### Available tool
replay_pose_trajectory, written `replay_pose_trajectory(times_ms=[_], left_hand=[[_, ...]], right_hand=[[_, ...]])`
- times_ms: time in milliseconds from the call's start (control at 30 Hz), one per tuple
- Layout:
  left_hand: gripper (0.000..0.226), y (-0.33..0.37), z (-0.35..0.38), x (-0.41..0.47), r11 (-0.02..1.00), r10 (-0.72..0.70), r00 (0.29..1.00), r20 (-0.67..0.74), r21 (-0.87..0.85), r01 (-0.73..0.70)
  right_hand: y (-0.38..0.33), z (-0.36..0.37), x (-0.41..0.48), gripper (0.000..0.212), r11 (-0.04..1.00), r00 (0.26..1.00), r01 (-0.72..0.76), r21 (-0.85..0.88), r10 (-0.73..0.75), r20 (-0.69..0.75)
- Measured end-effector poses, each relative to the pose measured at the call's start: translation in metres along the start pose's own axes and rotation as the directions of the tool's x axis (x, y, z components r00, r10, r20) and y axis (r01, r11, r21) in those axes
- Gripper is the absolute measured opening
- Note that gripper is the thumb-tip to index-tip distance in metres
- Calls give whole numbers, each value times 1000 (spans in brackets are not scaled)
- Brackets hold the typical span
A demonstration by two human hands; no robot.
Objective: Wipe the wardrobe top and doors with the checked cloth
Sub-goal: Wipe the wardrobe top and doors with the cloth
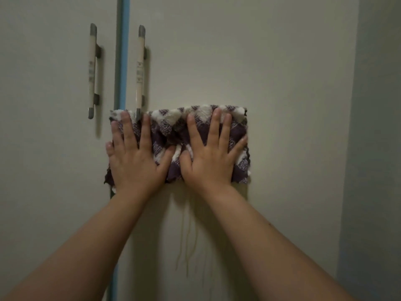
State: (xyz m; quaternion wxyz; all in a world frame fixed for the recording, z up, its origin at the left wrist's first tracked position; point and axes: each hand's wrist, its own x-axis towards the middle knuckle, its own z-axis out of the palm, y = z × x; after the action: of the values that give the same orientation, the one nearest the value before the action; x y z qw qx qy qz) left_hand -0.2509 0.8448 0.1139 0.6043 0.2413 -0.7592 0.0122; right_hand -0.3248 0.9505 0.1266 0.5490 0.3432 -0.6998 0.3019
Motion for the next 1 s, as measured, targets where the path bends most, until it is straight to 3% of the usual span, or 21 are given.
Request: replay_pose_trajectory(times_ms=[100, 167, 300, 367, 467, 533, 667, 767, 900, 1000], left_hand=[[74, 2, -7, 3, 995, -26, 996, 81, -89, 33], [58, -1, -19, 9, 972, 4, 992, 128, -235, 27], [45, -9, -44, -3, 843, 76, 972, 223, -535, 57], [47, -11, -42, -12, 805, 62, 954, 292, -580, 126], [47, -20, -33, -21, 869, 80, 951, 297, -489, 80], [49, -29, -30, -30, 891, 90, 958, 272, -451, 44], [75, -46, -29, -60, 934, 17, 997, 69, -357, 9], [78, -50, -25, -82, 962, -83, 996, -31, -264, 72], [88, -41, -14, -111, 959, -104, 994, -26, -268, 93], [82, -31, -5, -130, 955, -144, 986, 90, -250, 162]], right_hand=[[-11, -18, 4, 69, 993, 978, -69, 99, 48, 201], [-17, -25, 8, 78, 992, 959, -104, 72, 80, 273], [-27, -17, 3, 95, 991, 962, -94, -95, 115, 247], [-32, -10, 3, 100, 983, 964, -107, -149, 139, 227], [-49, 1, 1, 85, 984, 976, -77, -160, 107, 192], [-64, 10, -5, 72, 984, 979, 21, -178, 15, 202], [-79, 23, -22, 71, 947, 957, 222, -231, -166, 239], [-80, 33, -38, 73, 904, 932, 324, -281, -252, 262], [-65, 31, -42, 70, 886, 916, 381, -266, -322, 239], [-38, 25, -52, 64, 934, 946, 314, -170, -293, 137]])
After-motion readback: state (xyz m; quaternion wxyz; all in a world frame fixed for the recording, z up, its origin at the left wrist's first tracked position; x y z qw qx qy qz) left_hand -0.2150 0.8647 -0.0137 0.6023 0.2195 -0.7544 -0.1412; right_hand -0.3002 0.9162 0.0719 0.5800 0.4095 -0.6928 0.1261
